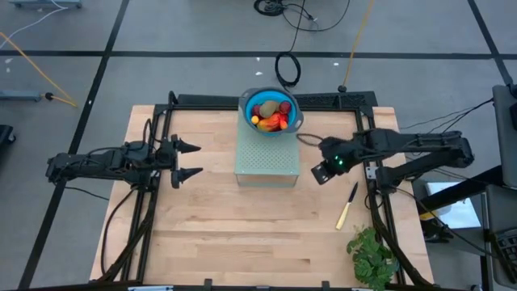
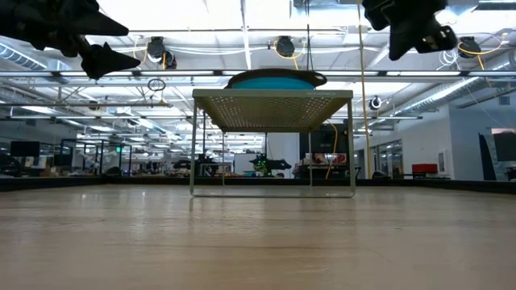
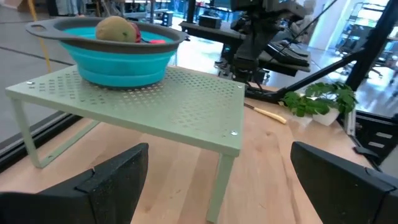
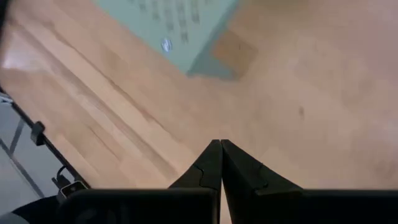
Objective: Pick & Place Fruit
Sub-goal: Put the kitchen knife on the shelf
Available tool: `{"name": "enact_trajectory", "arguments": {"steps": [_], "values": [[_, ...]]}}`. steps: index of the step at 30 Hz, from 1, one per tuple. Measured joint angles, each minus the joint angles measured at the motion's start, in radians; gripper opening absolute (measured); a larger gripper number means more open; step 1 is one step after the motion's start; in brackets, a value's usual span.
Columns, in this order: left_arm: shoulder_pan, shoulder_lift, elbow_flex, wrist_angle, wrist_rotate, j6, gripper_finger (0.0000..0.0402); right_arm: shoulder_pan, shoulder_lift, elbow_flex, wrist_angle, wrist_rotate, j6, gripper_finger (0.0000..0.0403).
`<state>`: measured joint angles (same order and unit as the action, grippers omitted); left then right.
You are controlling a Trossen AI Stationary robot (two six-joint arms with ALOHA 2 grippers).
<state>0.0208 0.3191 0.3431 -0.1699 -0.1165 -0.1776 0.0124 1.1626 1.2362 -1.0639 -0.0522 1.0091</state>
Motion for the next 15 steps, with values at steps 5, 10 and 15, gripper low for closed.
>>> {"name": "enact_trajectory", "arguments": {"steps": [5,10,15], "values": [[0.000,-0.007,0.000,-0.015,0.022,0.003,0.0392,0.083,0.032,0.000,-0.064,-0.001,0.189,0.0000],[0.000,-0.063,0.000,-0.021,0.066,0.046,0.0392,0.150,0.043,0.000,-0.112,0.006,0.365,0.0000],[0.000,-0.151,0.000,-0.075,0.070,0.065,0.0392,0.194,0.046,-0.001,-0.155,0.025,0.518,0.0000]]}}
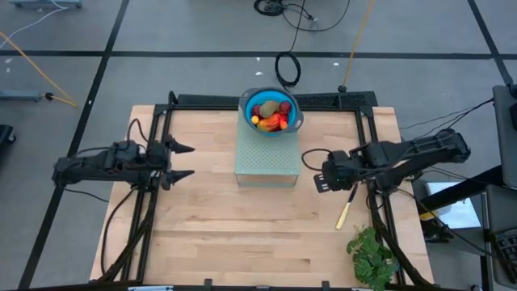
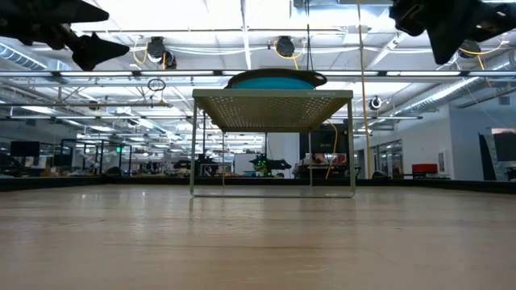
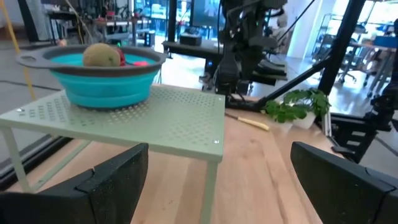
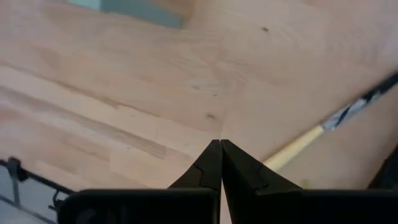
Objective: Pick & Place Fruit
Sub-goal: Put the kitchen knife on the shelf
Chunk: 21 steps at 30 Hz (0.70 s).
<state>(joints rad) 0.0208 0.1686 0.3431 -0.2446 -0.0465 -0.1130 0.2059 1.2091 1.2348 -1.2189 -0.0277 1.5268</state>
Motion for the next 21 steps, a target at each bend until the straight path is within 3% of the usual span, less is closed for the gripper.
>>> {"name": "enact_trajectory", "arguments": {"steps": [9,21], "values": [[0.000,-0.119,0.000,-0.075,-0.004,0.040,0.0392,0.047,0.000,-0.048,-0.034,-0.036,0.210,0.0000],[0.000,-0.137,-0.035,-0.094,-0.005,0.028,0.0392,0.096,-0.001,-0.118,-0.026,-0.157,0.346,0.0000]]}}
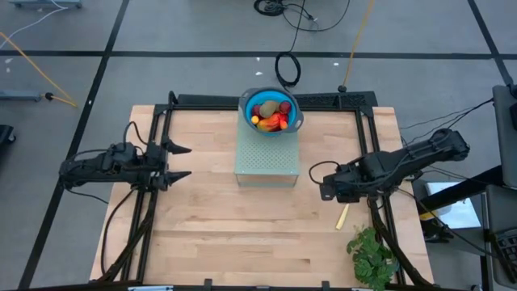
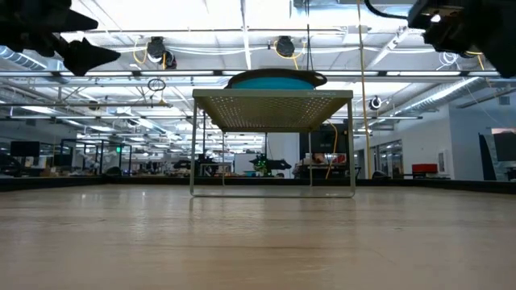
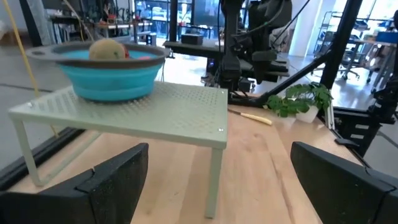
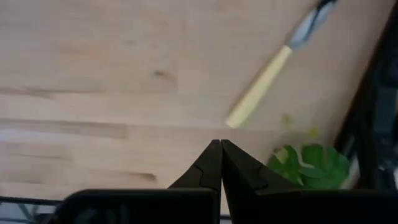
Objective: Pick & Place Fruit
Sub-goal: Put the kitchen knife on the shelf
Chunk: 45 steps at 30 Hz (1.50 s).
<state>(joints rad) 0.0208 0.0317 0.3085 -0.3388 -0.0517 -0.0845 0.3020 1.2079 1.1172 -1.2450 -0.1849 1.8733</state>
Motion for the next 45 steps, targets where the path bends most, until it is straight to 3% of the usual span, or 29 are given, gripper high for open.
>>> {"name": "enact_trajectory", "arguments": {"steps": [8,13,38,45], "values": [[0.000,0.000,-0.037,0.056,0.001,-0.031,0.0392,0.009,0.000,-0.090,0.000,-0.107,0.001,0.0011],[0.000,0.000,-0.037,0.055,0.001,-0.050,0.0392,0.009,0.000,-0.128,0.004,-0.109,-0.004,0.0033],[0.000,0.001,-0.037,0.029,0.001,-0.059,0.0392,0.008,0.000,-0.180,0.067,-0.107,0.032,0.0212],[0.000,0.001,-0.037,0.026,0.001,-0.060,0.0392,0.009,0.000,-0.247,0.084,-0.107,0.109,0.0239]]}}
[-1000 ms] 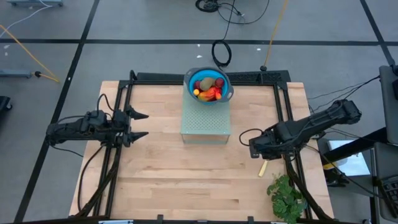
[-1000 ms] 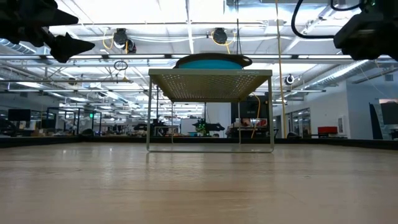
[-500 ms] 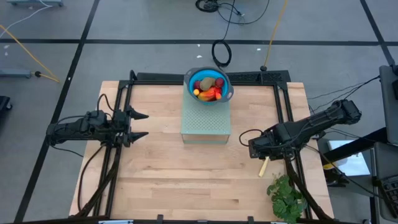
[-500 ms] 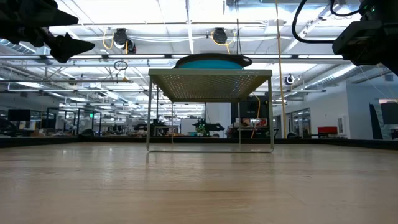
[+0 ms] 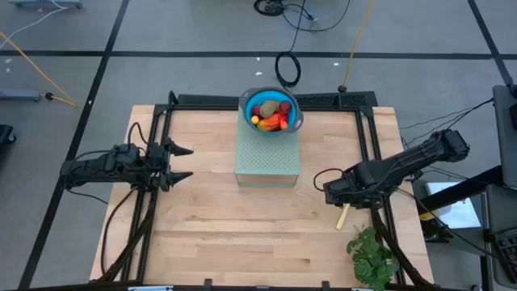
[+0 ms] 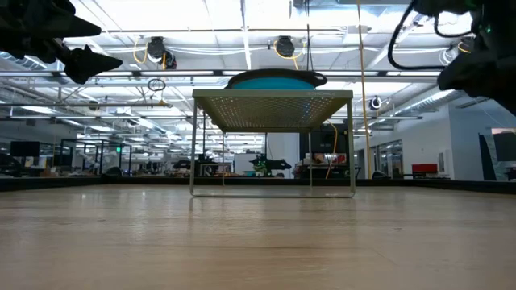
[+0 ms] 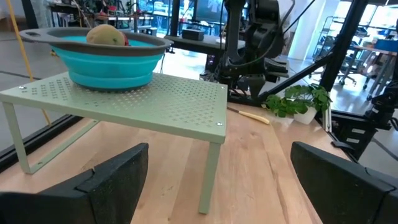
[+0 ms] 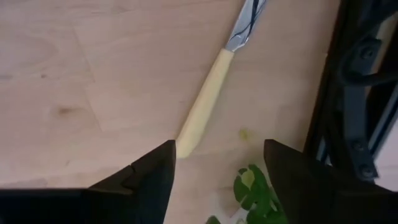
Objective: Pick & Place Fruit
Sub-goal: Put the kitchen knife on the shelf
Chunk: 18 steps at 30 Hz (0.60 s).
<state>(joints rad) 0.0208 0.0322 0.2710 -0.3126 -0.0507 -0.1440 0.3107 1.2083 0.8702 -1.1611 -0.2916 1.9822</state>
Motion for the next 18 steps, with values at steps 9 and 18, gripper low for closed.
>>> {"name": "enact_trajectory", "arguments": {"steps": [9,18], "values": [[0.000,0.000,0.000,0.000,-0.001,-0.015,0.0392,0.000,0.000,-0.112,0.167,0.000,0.042,0.0234],[0.000,0.000,0.000,0.000,-0.002,-0.018,0.0392,0.000,0.000,-0.210,0.287,-0.002,0.079,0.0234]]}}
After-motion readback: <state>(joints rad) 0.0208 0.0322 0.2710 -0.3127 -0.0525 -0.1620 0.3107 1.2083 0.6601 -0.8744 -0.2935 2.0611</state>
